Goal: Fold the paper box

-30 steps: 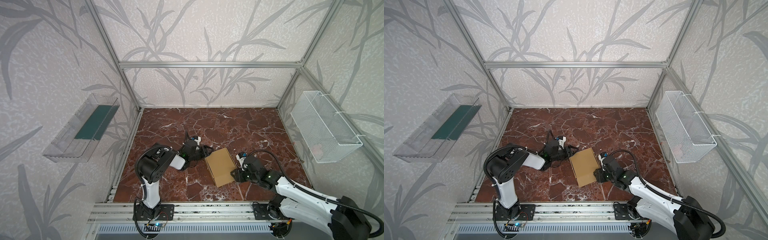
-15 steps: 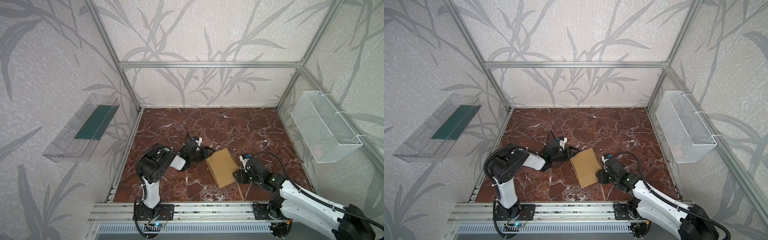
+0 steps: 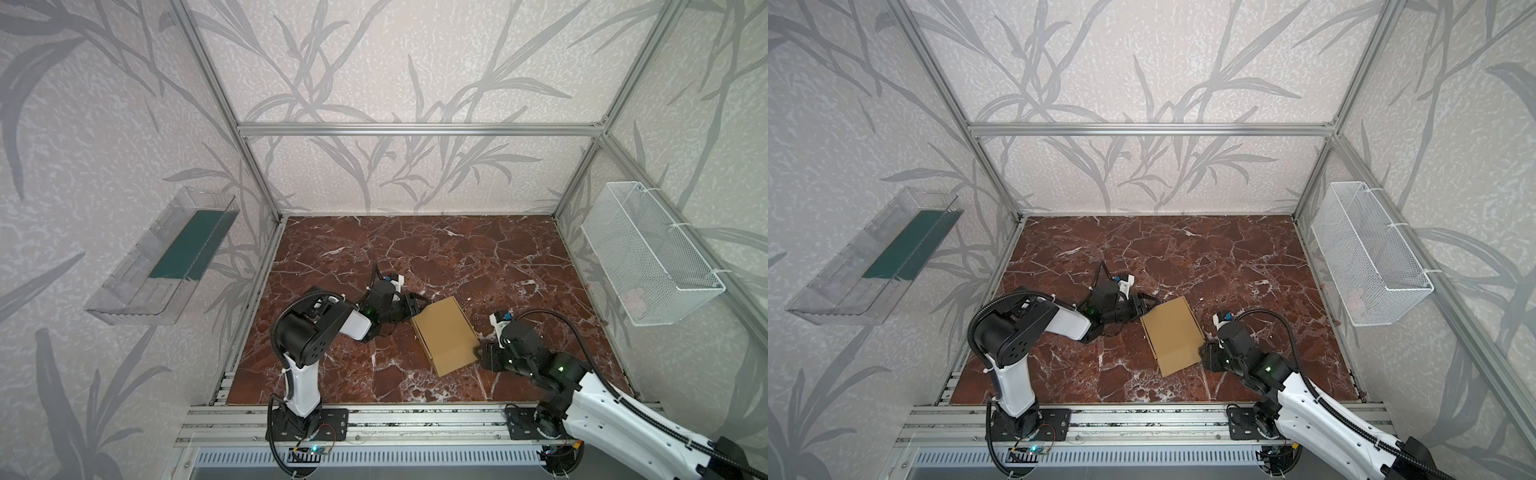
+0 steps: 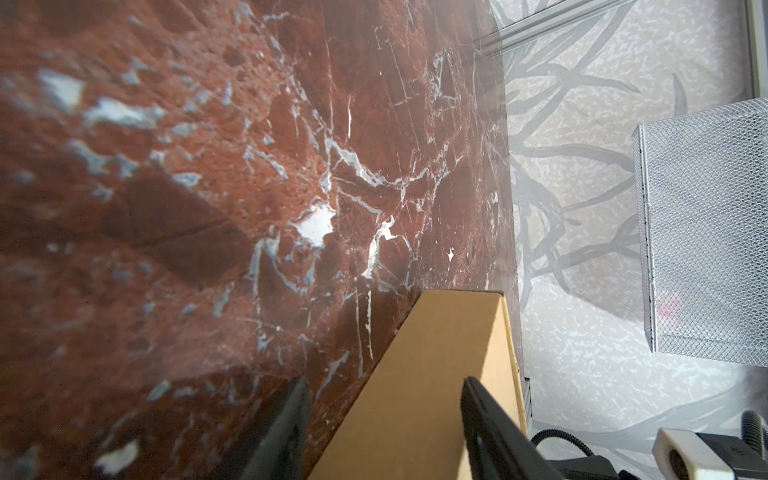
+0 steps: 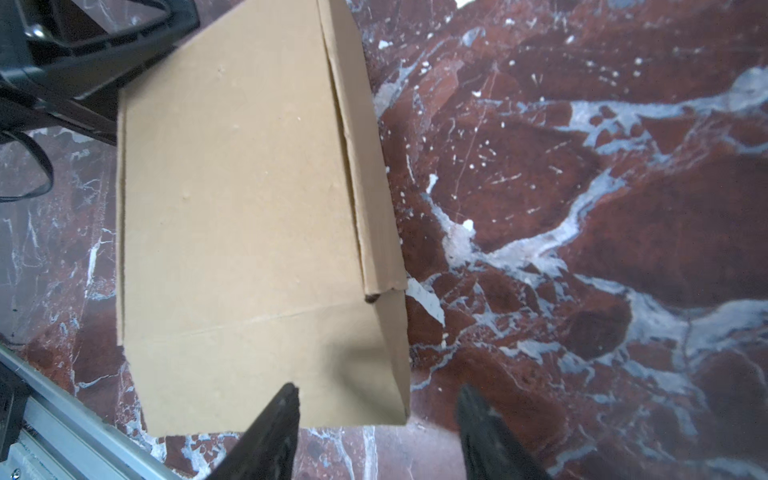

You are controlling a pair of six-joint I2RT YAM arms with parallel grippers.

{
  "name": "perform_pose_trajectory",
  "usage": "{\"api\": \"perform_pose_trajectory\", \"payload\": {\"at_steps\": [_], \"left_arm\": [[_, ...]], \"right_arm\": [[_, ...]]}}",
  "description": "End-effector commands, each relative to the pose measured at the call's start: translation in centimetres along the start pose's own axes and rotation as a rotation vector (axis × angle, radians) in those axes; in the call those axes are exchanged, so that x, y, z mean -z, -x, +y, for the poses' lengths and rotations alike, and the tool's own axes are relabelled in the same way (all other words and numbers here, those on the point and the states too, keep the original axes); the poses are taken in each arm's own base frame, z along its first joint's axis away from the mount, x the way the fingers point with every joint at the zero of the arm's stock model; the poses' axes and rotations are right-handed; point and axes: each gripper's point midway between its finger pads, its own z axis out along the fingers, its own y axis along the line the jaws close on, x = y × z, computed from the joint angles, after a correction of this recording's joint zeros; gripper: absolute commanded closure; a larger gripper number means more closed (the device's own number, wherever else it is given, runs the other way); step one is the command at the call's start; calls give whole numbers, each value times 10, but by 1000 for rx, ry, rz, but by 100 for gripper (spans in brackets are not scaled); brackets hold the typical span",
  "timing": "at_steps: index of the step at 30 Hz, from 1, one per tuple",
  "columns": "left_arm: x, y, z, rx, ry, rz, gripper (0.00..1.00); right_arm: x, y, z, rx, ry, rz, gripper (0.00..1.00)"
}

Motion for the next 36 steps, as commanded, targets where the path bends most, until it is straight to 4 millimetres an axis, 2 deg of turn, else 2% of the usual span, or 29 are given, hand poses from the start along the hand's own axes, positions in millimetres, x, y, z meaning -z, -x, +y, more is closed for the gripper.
{"api": "perform_pose_trajectory", "payload": {"at_steps": [1,5,14,36], "left_arm": [[8,-61,75,140,256,186,38],[8,-62,77,143,259,189,38],[8,-62,77,149,256,187,38],[5,-66,82,159,248,192,38]], "right_arm": [[-1,-14,-14,-64,-44,28,41],[1,-17,-20,-93,-61,16,42],[-12,-24,-21,-120,-48,35,42],[-29,-14,-18,-113,-44,0,41]]}}
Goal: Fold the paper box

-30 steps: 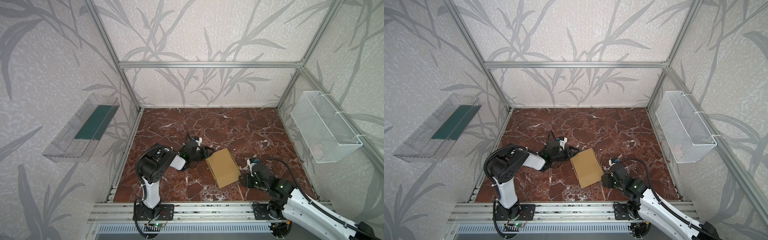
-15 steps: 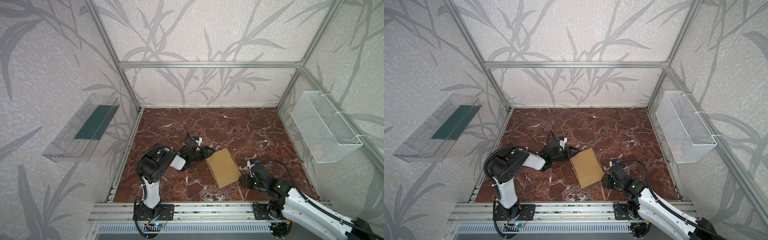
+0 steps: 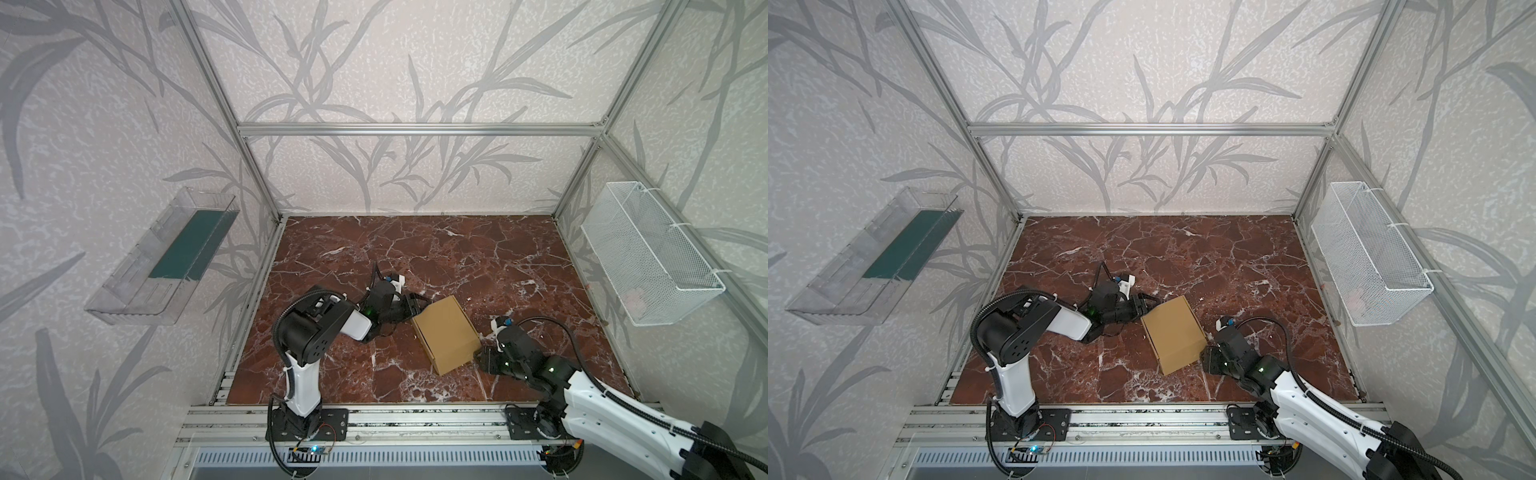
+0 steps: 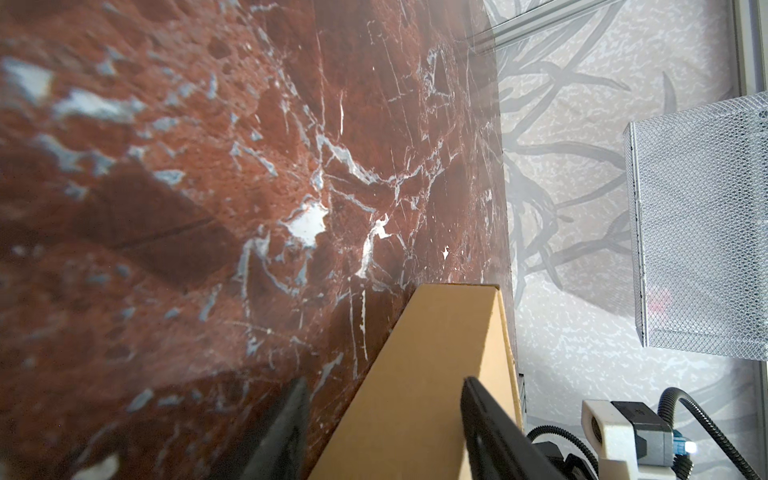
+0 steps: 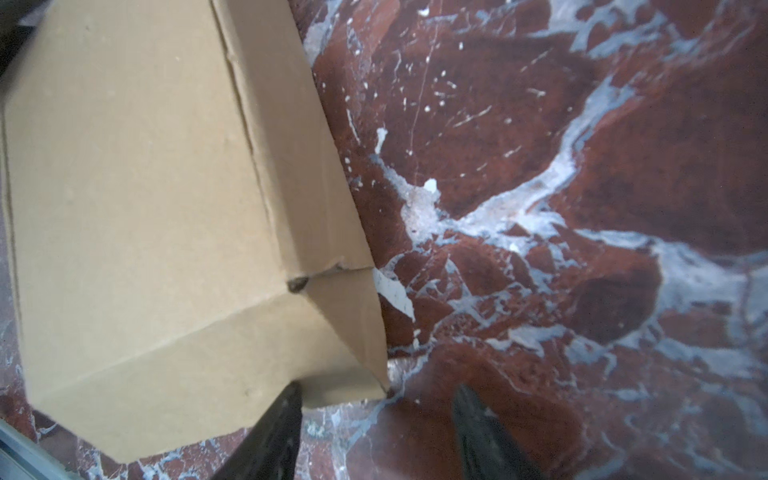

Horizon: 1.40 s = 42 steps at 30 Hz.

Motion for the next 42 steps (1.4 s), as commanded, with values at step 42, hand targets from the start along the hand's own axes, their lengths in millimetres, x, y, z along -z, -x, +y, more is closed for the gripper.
{"api": "perform_pose_trajectory", "payload": {"at_steps": [42], "left_arm": [[1,-78,76,151,241,203,38]], "right_arm": [[-31,19,55,40,178,-157,39]]}}
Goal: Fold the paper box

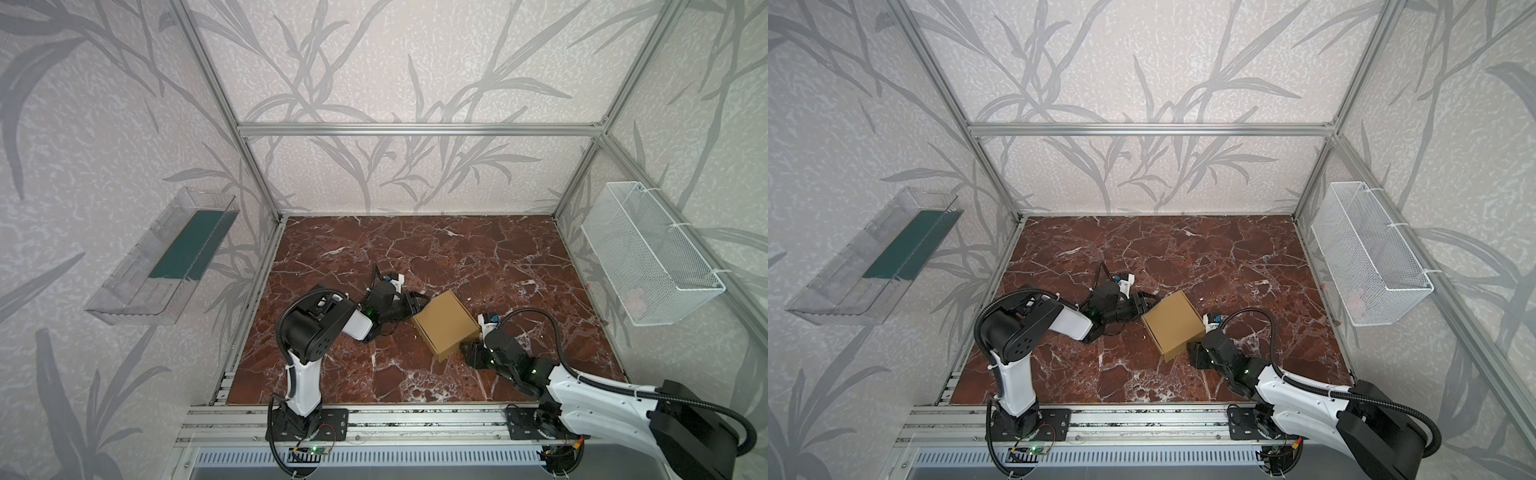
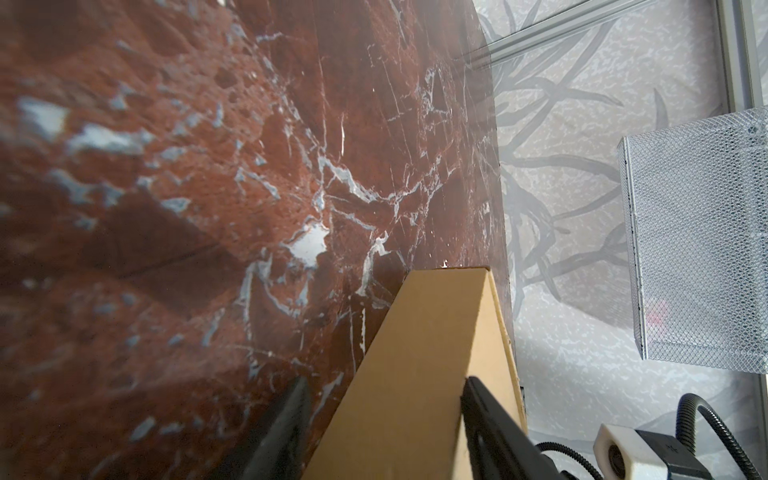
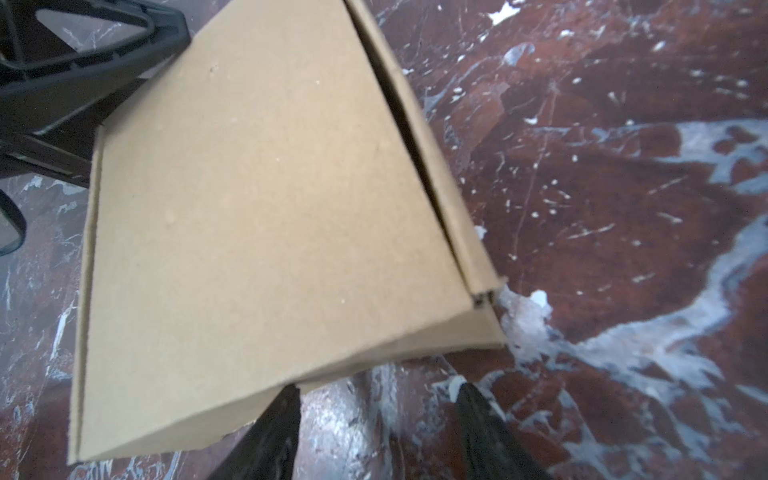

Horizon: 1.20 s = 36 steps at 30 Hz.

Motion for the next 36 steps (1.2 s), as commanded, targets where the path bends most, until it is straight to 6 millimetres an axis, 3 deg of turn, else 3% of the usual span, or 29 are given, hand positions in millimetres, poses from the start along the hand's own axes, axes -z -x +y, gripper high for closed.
{"api": "perform_pose_trajectory", "payload": {"at_steps": [1,5,12,20,30,36], "left_arm": [[9,-85,77,147,249,240,38],[9,-87,76,155,237,238,38],[12,-89,80,154,244,237,38],[10,-87,79,157,238,230,38],[16,-88,77,156,235,226,38],[21,-88,80,156,239,226,39]], "right_arm": [[-5,2,20,-34,91,-10,39],[-3,1,27,-37,102,0,38],[17,-21,18,-52,35,28,38],[12,-54,28,-8,46,68,39],[-14,-49,52,48,73,17,39],[-6,-40,52,85,63,-13,38]]}}
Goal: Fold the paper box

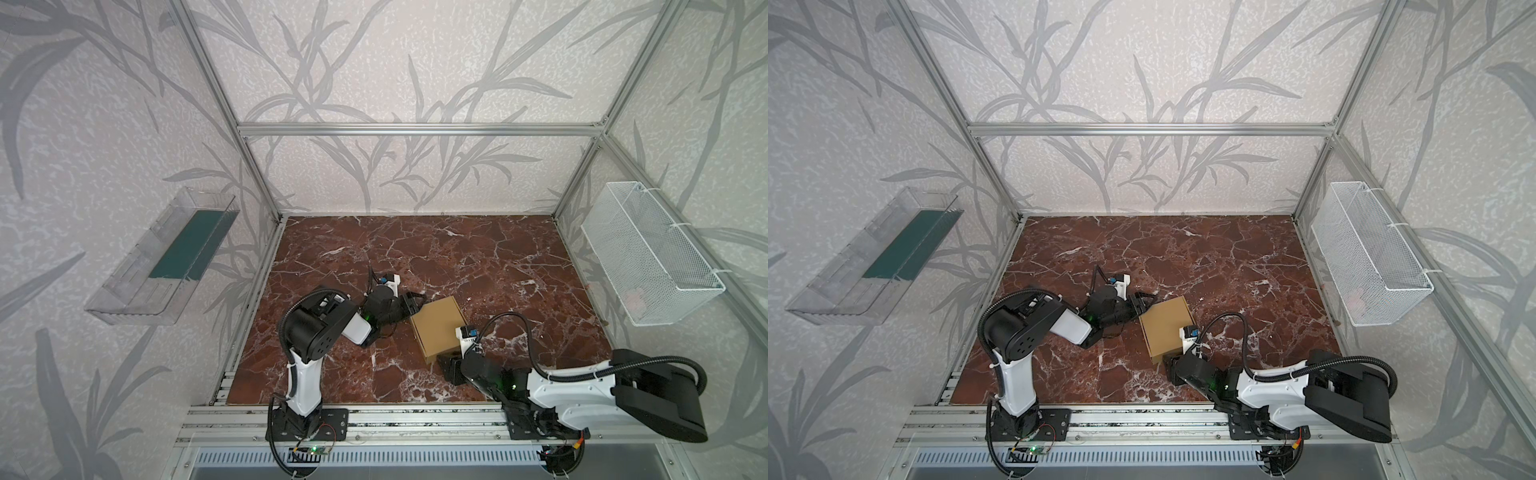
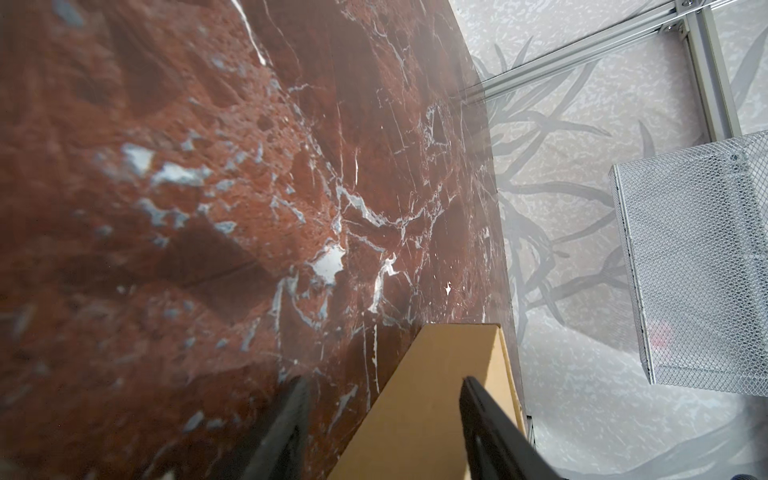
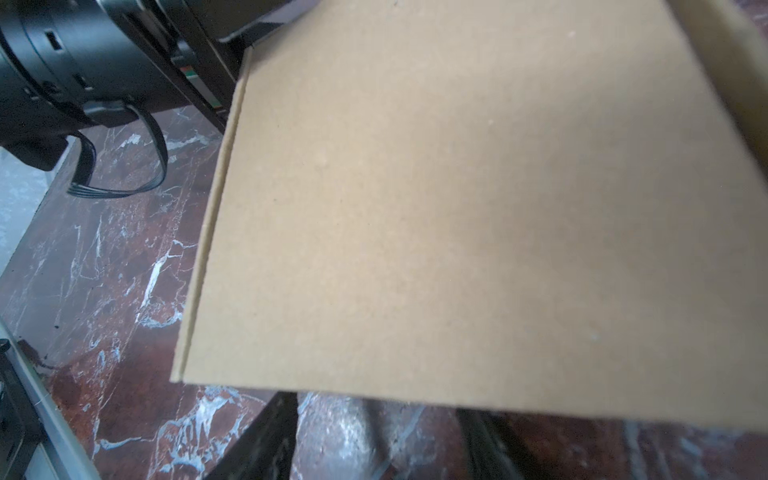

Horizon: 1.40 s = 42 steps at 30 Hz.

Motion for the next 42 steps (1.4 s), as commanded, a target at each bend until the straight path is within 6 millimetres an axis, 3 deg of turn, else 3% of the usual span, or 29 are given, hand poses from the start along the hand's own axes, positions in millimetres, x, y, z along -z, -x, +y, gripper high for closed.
{"api": "perform_pose_trajectory", "payload": {"at_steps": [1,9,19,24,32,42], "left_arm": [[22,-89,73,150,243,299,39],[29,-65,72,140,268,276,38],[36,-32,52,61,328,255,37],[36,-26,45,36,336,258,36],[27,-21,39,30,325,269,36],[16,-27,41,41,307,293,36]], "right_arm": [[6,-7,-16,28,-57,36,38],[59,14,-38,40,-109,1,37],[103,42,-62,78,-209,-43,34],[88,25,-84,-13,-259,84,34],[64,31,-105,-111,-276,73,34],[31,36,-103,-125,-269,88,34]]}}
